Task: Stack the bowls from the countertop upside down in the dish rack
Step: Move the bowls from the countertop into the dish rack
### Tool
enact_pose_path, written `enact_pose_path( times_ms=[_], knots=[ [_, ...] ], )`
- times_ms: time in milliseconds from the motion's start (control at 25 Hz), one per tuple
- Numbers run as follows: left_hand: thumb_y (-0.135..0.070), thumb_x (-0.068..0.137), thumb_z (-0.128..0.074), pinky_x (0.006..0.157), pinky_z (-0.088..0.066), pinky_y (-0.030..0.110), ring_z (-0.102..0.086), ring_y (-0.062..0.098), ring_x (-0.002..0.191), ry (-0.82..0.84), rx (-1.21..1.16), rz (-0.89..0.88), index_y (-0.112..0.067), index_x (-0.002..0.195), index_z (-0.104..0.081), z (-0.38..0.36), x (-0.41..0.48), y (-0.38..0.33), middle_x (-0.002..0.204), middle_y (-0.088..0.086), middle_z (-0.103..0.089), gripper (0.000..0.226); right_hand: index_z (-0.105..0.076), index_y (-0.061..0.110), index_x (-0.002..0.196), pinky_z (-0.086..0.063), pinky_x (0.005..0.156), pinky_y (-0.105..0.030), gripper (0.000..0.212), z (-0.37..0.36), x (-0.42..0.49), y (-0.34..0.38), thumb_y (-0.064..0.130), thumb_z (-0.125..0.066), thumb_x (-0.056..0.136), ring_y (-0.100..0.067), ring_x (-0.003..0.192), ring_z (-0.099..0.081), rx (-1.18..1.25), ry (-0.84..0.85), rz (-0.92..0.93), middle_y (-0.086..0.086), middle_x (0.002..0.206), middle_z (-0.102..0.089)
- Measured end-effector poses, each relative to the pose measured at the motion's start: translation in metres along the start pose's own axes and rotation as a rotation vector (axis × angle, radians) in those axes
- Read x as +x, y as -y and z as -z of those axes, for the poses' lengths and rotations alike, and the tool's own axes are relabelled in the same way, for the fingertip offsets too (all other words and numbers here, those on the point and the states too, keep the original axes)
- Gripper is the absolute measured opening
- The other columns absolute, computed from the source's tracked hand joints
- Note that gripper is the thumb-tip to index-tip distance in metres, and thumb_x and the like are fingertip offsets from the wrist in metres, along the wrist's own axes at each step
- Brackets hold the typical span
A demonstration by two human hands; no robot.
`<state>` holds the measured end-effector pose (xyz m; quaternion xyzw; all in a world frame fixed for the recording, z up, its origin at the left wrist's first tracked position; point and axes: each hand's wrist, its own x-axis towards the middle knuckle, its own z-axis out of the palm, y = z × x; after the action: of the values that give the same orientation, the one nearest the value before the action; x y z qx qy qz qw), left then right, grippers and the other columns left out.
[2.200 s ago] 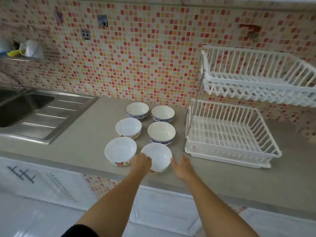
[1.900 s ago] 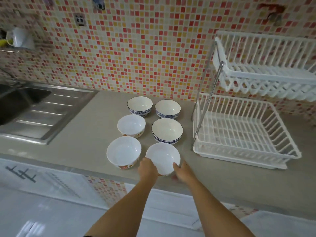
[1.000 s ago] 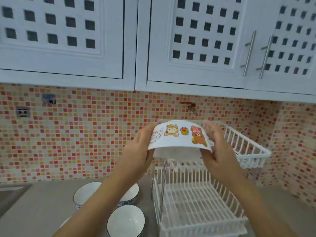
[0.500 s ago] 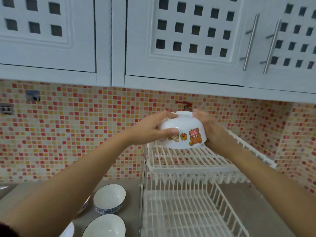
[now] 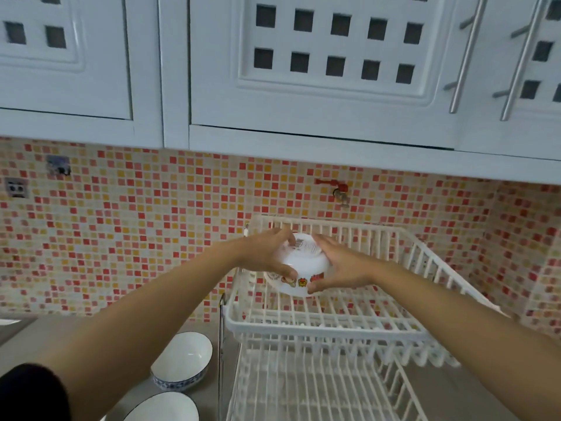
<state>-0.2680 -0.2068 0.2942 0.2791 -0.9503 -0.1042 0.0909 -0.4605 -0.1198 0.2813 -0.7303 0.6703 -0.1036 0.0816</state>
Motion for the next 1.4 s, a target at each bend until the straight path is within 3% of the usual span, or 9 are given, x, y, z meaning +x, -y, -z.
enact_pose_path(
  times_ms=[200,440,600,760,840,960,1040,1240,1400],
  knots=[
    [-0.052,0.083,-0.06,0.113,-0.025,0.04,-0.024,0.025,0.142,0.102,0.139,0.057,-0.023,0.149,-0.014,0.001,0.008,-0.002,0.158,0.004,-0.014,0.085,0.012,0.018,0.149,-0.012,0.116,-0.031,0.125,-0.008,0.015,-0.007,0.058,-0.073,0.067,-0.015,0.146,0.002,0.061,0.007,0.012,0.006,0.158,0.014],
    [-0.053,0.084,-0.058,0.111,-0.028,0.034,-0.032,0.022,0.138,0.179,0.194,0.081,-0.021,0.147,-0.022,0.0,0.01,-0.004,0.154,0.0,-0.03,0.08,0.002,0.022,0.151,-0.021,0.114,-0.035,0.117,-0.013,0.014,-0.009,0.058,-0.072,0.068,-0.018,0.145,-0.013,0.026,0.027,0.017,0.005,0.159,-0.002],
    [-0.05,0.088,-0.053,0.111,-0.026,0.034,-0.03,0.023,0.139,0.22,0.213,0.08,-0.019,0.149,-0.017,0.002,0.01,-0.009,0.155,0.002,-0.026,0.077,0.004,0.023,0.15,-0.024,0.112,-0.034,0.118,-0.011,0.013,-0.008,0.057,-0.074,0.068,-0.02,0.145,-0.014,0.063,0.065,0.002,0.005,0.159,-0.003],
    [-0.054,0.089,-0.047,0.116,-0.02,0.04,-0.022,0.025,0.144,0.2,0.197,0.079,-0.023,0.15,-0.008,0.006,0.001,-0.011,0.159,0.003,-0.012,0.078,0.015,0.02,0.148,-0.004,0.12,-0.039,0.124,0.0,0.007,-0.003,0.061,-0.071,0.068,-0.014,0.145,0.013,-0.065,0.155,-0.041,0.003,0.157,0.019],
    [-0.051,0.094,-0.038,0.118,-0.014,0.04,-0.02,0.024,0.145,0.094,0.188,0.05,-0.02,0.151,-0.005,0.018,-0.007,-0.006,0.16,0.003,-0.006,0.072,0.01,0.02,0.149,-0.002,0.119,-0.039,0.109,0.013,0.003,0.008,0.061,-0.061,0.077,-0.015,0.145,0.011,-0.044,0.075,-0.052,0.002,0.158,0.017],
    [-0.046,0.099,-0.025,0.118,-0.014,0.035,-0.02,0.022,0.145,-0.05,0.15,0.09,-0.018,0.151,-0.005,0.041,-0.041,0.015,0.159,0.003,-0.008,0.062,-0.005,0.018,0.151,-0.009,0.117,-0.039,0.078,0.022,0.003,0.059,0.059,-0.036,0.091,-0.018,0.147,-0.005,0.038,-0.235,0.018,0.0,0.16,-0.002],
    [-0.046,0.099,-0.022,0.118,-0.013,0.033,-0.017,0.021,0.146,-0.091,0.138,0.152,-0.018,0.151,-0.007,0.048,-0.076,0.042,0.159,0.002,-0.011,0.061,-0.007,0.016,0.151,-0.009,0.118,-0.037,0.072,0.015,0.008,0.11,0.056,-0.026,0.095,-0.017,0.147,-0.006,0.031,-0.345,0.122,-0.001,0.16,-0.006],
    [-0.049,0.098,-0.021,0.117,-0.017,0.039,-0.022,0.025,0.144,-0.058,0.138,0.464,-0.018,0.151,-0.01,0.047,-0.181,0.124,0.158,0.006,-0.017,0.062,-0.006,0.009,0.15,-0.008,0.118,-0.037,0.067,-0.036,0.042,0.238,0.049,-0.022,0.098,-0.02,0.147,-0.005,-0.025,-0.327,0.258,-0.007,0.16,-0.005],
    [-0.041,0.1,-0.023,0.116,-0.019,0.037,-0.025,0.027,0.143,0.034,0.079,0.633,-0.01,0.15,-0.013,0.012,-0.267,0.17,0.157,0.012,-0.021,0.06,-0.007,0.007,0.149,-0.017,0.116,-0.043,0.066,-0.139,0.054,0.315,0.047,-0.024,0.099,-0.024,0.146,-0.01,0.131,-0.143,0.221,-0.009,0.159,-0.007]
  ],
)
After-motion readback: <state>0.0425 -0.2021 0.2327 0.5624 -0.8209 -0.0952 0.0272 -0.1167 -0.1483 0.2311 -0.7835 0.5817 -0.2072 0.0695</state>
